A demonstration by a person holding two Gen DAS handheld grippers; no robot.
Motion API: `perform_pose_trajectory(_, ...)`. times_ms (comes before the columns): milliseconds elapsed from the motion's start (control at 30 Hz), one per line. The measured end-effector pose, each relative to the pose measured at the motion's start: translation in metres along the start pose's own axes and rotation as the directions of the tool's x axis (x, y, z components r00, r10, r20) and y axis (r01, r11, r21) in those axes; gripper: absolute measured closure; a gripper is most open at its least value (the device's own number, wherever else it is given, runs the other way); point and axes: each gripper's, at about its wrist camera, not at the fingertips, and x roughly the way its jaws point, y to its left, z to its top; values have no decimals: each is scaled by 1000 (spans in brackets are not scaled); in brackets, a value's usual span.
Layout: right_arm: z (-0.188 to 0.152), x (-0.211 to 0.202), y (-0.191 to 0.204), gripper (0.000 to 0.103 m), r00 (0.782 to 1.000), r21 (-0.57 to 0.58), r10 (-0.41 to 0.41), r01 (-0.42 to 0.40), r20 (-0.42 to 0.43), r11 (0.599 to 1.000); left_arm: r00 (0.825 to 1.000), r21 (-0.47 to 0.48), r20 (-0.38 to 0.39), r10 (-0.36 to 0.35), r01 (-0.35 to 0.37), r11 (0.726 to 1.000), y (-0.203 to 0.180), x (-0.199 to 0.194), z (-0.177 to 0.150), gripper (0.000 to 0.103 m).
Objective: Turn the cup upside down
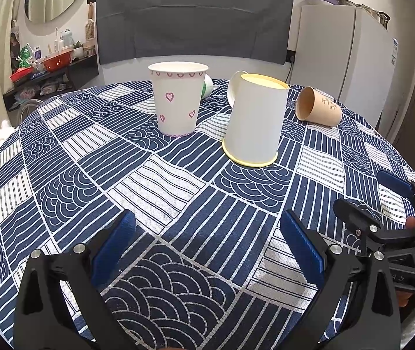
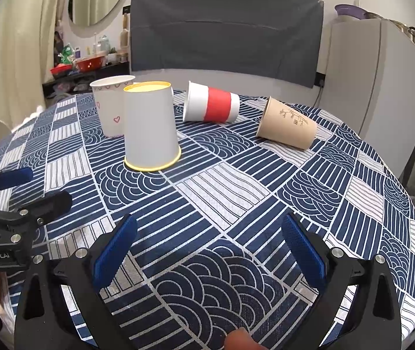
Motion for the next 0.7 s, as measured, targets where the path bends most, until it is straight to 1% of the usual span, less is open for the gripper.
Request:
perform_pose_trajectory(367,0,2,0,8,1000,0,1,-1,-12,1000,1000,-1,-7,-3,3,1000,0,1,-1,6)
perform_pose_trajectory(700,-1,-2,4,8,1000,-20,-21,22,10,1000,1000,9,1,-1,1,1000,-3,0,-1,6)
